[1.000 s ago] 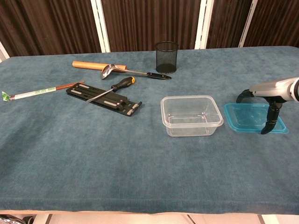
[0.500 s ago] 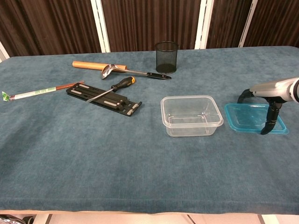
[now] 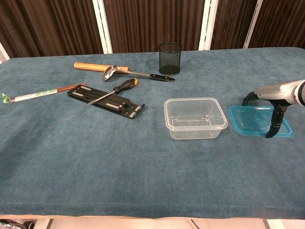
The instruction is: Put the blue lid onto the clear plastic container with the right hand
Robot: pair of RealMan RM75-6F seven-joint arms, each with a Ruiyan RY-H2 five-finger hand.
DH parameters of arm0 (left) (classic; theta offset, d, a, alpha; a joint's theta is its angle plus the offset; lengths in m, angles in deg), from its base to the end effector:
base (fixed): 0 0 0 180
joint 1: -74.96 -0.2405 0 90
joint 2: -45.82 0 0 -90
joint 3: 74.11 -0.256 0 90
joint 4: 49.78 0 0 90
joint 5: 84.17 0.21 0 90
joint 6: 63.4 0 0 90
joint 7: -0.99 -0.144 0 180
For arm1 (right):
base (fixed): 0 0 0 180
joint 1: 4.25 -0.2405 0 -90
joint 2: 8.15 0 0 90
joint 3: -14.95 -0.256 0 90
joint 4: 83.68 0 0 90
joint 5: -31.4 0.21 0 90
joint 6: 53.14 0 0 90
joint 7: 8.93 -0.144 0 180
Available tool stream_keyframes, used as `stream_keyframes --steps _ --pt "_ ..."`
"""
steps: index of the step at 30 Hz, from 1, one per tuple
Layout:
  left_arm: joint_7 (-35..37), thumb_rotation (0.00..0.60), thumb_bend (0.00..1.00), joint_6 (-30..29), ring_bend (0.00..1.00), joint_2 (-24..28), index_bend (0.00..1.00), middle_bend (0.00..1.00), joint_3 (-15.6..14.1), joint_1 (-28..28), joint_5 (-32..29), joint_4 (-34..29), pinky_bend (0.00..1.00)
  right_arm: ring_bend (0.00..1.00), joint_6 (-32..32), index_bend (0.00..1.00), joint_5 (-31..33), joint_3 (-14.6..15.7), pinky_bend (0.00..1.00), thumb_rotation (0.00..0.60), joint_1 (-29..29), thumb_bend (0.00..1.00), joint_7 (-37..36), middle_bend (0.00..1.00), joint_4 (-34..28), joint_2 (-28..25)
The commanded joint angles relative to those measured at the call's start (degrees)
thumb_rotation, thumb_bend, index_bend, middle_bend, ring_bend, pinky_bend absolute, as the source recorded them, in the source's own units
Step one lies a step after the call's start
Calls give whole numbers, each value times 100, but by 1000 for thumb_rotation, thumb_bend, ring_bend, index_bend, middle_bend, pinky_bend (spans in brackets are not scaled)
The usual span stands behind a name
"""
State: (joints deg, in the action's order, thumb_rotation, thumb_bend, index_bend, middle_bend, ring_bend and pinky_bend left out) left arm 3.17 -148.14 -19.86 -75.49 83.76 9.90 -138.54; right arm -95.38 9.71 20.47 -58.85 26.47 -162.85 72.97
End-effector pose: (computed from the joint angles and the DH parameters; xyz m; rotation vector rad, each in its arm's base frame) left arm -0.2970 0.1852 0.1371 -1.5895 -0.8614 -0.9735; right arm -0.2516 -0.3667 0.0102 1.7966 -1.1026 0.1840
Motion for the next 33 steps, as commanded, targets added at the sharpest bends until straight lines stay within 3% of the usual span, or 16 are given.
stream_keyframes --steps 1,7,21,27,33 --pt "1 600 393 -5 0 1 0 0 -1 -2 3 -1 111 191 -14 476 13 3 17 600 -5 193 16 305 -7 5" --pt "15 600 393 -6 0 5 0 0 0 -2 3 1 112 382 -128 679 -92 -29 116 600 7 194 20 447 -73 -26" --pt "36 600 392 -17 0 6 0 0 0 -2 15 6 112 507 -343 792 -386 -120 188 600 83 194 -11 564 -293 -155" --pt "60 600 392 -34 0 12 0 0 1 -9 17 10 111 596 -561 863 -955 -227 356 600 259 219 -257 650 -442 -266" --pt "60 600 392 -27 0 5 0 0 4 -5 13 19 111 644 -866 916 -1691 -353 397 600 515 236 -632 695 -811 -664"
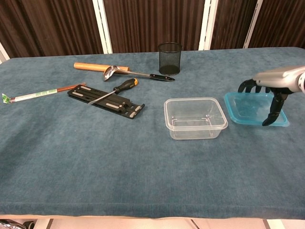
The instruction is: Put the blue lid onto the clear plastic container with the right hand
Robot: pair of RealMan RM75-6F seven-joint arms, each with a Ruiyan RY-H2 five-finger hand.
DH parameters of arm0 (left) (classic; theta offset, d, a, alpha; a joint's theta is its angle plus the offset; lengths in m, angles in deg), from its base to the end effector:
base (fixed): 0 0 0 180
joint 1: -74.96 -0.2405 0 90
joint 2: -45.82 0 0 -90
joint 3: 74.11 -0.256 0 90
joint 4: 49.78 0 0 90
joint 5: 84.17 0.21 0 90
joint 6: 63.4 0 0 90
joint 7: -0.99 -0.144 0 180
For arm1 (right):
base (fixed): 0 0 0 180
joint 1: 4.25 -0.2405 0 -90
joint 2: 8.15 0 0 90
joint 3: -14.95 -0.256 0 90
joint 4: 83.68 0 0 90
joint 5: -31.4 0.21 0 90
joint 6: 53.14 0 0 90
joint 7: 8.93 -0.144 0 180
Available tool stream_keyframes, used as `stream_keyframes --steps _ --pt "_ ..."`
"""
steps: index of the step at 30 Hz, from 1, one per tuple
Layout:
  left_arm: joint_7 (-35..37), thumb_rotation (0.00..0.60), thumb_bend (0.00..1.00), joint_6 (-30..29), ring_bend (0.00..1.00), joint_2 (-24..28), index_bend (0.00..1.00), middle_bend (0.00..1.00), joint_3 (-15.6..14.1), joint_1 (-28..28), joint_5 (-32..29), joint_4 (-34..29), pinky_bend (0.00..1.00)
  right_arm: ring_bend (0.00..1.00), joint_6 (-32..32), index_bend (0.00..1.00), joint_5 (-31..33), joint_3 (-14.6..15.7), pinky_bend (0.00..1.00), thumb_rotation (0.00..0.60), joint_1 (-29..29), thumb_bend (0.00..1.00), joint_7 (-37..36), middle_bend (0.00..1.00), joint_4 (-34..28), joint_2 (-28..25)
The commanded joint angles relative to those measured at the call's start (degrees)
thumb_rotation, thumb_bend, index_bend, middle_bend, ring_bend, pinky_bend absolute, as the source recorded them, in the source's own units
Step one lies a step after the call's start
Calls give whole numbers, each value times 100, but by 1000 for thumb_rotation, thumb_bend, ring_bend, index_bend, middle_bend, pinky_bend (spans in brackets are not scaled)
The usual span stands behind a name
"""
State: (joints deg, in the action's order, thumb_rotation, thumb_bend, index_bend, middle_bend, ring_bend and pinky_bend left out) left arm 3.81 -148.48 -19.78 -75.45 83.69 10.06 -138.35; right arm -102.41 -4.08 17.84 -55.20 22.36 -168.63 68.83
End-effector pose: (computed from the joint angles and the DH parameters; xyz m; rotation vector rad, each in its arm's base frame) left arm -0.2972 0.1851 0.1385 -1.5854 -0.8624 -0.9830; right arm -0.2326 -0.3635 0.0340 1.8134 -0.9689 0.3563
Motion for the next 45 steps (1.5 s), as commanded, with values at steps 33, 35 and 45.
stream_keyframes --steps 33,35,45 --pt "55 600 392 -127 0 37 0 0 -22 -65 53 7 111 661 -227 944 820 -685 420 600 -784 238 169 715 -1861 -290" --pt "59 600 392 -126 0 36 0 0 -22 -64 56 12 111 661 -300 943 885 -654 420 600 -822 238 252 715 -1859 -250" --pt "17 600 392 -111 0 25 0 0 -19 -67 46 3 111 661 -423 943 1051 -598 420 600 -916 238 424 715 -1656 -4"
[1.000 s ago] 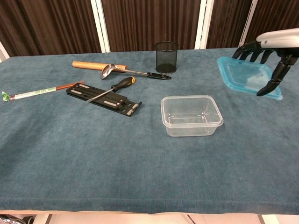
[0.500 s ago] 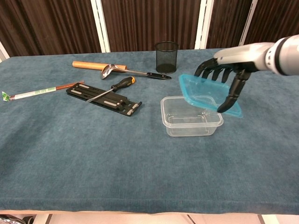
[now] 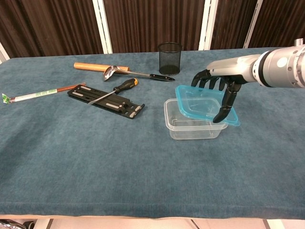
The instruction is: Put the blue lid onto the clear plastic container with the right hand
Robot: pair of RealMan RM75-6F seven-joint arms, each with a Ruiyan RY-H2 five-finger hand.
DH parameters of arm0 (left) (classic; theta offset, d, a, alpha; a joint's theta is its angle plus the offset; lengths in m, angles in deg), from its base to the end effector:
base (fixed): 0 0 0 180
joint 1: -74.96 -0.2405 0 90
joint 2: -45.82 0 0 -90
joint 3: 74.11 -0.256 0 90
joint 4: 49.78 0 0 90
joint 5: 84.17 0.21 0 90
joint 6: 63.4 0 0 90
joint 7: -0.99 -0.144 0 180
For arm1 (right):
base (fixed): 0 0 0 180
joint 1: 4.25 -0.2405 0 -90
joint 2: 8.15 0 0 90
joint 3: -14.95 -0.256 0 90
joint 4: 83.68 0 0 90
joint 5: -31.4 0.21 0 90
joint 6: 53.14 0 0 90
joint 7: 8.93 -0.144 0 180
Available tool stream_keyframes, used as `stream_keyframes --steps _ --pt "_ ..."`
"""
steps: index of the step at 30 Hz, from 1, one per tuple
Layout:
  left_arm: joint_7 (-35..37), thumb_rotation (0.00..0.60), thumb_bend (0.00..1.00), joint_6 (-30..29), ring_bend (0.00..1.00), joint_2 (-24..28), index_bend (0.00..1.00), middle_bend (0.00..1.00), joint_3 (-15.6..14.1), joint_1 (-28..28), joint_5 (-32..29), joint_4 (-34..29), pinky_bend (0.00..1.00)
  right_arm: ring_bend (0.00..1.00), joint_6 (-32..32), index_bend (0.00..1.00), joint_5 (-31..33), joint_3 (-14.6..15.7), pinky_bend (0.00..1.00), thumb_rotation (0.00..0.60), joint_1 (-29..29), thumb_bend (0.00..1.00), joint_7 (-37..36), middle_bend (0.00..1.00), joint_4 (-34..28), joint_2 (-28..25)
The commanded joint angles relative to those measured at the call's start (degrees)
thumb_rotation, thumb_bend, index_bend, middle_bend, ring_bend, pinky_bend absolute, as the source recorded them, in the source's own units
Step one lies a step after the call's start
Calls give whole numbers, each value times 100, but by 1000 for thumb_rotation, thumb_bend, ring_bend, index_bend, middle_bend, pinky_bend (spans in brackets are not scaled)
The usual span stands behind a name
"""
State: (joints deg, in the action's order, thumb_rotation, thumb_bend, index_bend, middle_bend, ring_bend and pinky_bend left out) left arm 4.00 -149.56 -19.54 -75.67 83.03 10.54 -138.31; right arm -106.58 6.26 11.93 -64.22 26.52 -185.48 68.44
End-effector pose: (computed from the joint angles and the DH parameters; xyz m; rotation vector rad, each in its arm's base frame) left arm -0.2979 0.1808 0.1413 -1.5781 -0.8560 -0.9886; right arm -0.1241 -0.3456 0.0101 1.9175 -1.1023 0.5365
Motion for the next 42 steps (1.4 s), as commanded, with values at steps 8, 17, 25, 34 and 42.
stream_keyframes --steps 8,17,25,34,42 --pt "9 600 392 22 0 3 0 0 1 9 0 4 111 661 -56 944 45 -26 420 600 -70 238 78 715 72 157" --pt "45 600 391 -20 0 17 0 0 -1 -11 15 4 111 661 -173 943 162 -41 420 600 -155 238 244 715 151 328" --pt "64 600 391 -56 0 27 0 0 -11 -31 39 7 111 661 -222 944 244 -83 420 600 -182 238 297 715 183 385" --pt "78 600 391 -70 0 32 0 0 -10 -37 47 9 111 661 -232 944 266 -81 420 600 -198 238 355 715 173 436" --pt "98 600 391 -92 0 36 0 0 -12 -45 66 15 111 661 -244 943 273 -84 420 600 -199 238 383 715 161 469"
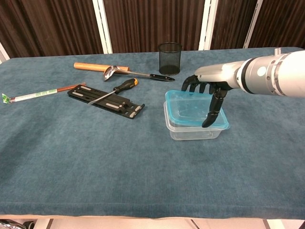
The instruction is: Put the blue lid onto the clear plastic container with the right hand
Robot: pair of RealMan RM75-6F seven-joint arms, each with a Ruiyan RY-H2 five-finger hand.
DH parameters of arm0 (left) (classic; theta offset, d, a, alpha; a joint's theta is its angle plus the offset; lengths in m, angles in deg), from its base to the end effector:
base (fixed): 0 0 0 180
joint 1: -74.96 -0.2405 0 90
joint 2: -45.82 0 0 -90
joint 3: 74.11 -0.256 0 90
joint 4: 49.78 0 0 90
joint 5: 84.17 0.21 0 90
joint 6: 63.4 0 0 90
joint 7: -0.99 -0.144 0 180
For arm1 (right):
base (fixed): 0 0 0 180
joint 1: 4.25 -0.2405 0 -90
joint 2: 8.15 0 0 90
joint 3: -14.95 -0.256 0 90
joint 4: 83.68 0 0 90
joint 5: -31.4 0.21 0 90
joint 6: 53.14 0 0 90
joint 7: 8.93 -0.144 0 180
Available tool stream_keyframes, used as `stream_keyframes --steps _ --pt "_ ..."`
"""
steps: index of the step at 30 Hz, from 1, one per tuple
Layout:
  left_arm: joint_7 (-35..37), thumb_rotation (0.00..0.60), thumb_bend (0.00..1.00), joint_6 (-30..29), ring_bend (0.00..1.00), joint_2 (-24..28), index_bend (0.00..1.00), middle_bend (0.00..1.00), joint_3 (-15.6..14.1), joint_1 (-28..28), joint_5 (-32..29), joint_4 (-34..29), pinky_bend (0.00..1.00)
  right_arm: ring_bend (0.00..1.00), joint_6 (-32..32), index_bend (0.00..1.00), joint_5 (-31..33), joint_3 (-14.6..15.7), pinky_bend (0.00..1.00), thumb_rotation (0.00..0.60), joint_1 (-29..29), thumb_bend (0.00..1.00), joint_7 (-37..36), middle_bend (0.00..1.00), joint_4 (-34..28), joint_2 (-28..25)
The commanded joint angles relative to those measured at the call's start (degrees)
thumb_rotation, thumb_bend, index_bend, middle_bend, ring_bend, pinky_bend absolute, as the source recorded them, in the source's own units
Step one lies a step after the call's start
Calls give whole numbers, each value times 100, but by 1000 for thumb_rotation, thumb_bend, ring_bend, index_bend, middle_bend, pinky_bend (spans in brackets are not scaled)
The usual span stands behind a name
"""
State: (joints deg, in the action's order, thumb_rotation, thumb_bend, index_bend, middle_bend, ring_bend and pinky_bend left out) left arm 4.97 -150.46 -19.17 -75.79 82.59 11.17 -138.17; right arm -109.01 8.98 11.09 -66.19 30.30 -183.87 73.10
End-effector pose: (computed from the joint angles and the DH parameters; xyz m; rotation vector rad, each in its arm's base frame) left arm -0.2982 0.1779 0.1447 -1.5734 -0.8555 -1.0036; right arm -0.1089 -0.3445 -0.0103 1.9351 -1.0712 0.5298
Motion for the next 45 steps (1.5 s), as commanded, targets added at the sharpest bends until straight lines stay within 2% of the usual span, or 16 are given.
stream_keyframes --steps 1,24,45 --pt "3 600 392 -5 0 1 0 0 1 -2 4 2 111 661 -12 944 -1 -2 420 600 -3 238 13 715 0 10" --pt "48 600 391 -17 0 14 0 0 1 -8 16 6 111 661 -63 943 101 14 420 600 -54 238 236 715 227 284" --pt "74 600 392 -43 0 21 0 0 1 -21 30 14 111 655 -354 930 181 170 418 600 -121 238 794 715 330 529"
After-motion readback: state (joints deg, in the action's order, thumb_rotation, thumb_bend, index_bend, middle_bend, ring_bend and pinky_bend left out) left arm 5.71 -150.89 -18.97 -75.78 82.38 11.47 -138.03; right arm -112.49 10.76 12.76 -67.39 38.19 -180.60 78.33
